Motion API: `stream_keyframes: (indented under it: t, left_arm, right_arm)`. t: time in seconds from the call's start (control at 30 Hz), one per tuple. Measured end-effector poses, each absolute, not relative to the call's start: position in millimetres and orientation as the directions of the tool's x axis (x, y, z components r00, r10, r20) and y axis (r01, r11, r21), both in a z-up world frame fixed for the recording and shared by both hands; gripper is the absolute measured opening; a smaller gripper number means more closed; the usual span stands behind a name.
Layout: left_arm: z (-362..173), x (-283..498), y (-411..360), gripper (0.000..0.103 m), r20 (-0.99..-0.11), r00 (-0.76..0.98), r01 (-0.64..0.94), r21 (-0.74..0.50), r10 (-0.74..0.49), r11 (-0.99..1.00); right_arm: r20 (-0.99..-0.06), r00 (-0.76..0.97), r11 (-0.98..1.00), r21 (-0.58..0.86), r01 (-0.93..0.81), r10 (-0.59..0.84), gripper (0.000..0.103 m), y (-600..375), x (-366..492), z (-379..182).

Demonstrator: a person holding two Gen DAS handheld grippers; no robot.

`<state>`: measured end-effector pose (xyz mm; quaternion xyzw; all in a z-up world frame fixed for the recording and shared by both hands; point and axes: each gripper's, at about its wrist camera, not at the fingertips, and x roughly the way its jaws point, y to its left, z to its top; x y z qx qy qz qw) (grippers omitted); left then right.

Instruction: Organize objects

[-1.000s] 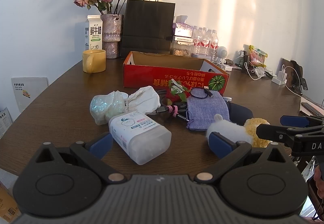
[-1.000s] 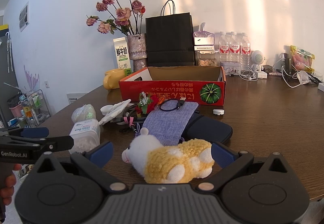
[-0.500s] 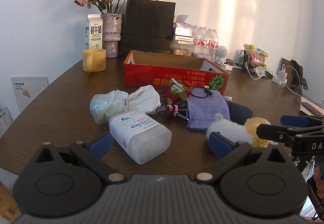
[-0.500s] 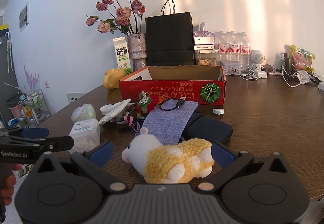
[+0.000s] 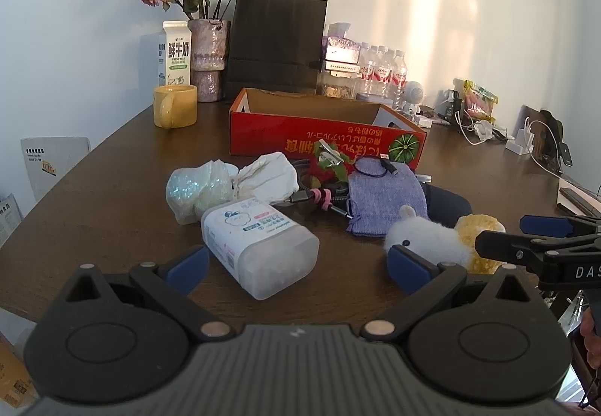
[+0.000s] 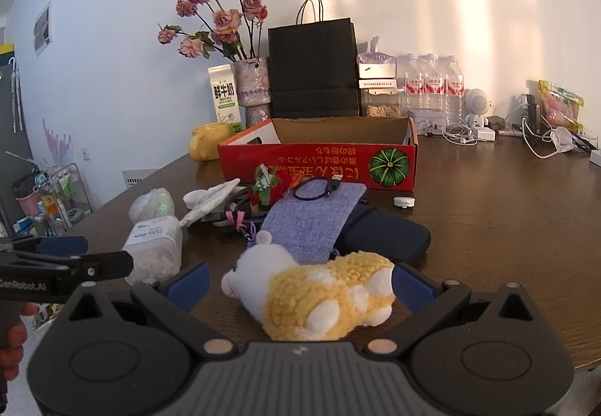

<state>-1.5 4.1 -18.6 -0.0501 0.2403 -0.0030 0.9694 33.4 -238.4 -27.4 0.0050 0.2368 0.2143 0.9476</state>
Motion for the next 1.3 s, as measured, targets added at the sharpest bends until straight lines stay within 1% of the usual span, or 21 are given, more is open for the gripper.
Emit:
stream_keyframes:
  t: [0.33,0.5,0.67,0.97,1.07,1.3]
  left_arm:
    - [-19,1,5,0.103,-0.488,0.872,-0.026,-0.103,-0.028,0.994]
    - [-26,6,8,0.103,-0.512,0.859,-0.039,-0.102,-0.019,0.994]
    - [-29,11,9,0.103,-0.526,0.85,-0.044,-0.096,-0.013,0.994]
    - [-30,20,8,0.103,-0.54,0.842,-0.058,-0.083,0.004,0.995]
    - [-30,26,9,0.103,-0.545,0.838,-0.069,-0.082,0.013,0.994]
    - [-28,43,7,0.103,-0.541,0.839,-0.112,-0.078,0.052,0.991]
  right_arm:
    - [-0.444,0.8,0.91,0.097,-0.404,0.403,0.103,-245,39,-32]
    - [-0.431,0.806,0.904,0.053,-0.425,0.405,0.103,-252,43,-37]
    - [-0.432,0.762,0.851,0.026,-0.524,0.482,0.103,-256,55,-44]
    - [-0.497,0.642,0.743,0.006,-0.67,0.584,0.103,-253,89,-51]
    - [-0.508,0.599,0.713,0.043,-0.7,0.619,0.103,-255,101,-54]
    - [-0.497,0.557,0.68,0.097,-0.726,0.665,0.103,-256,113,-60]
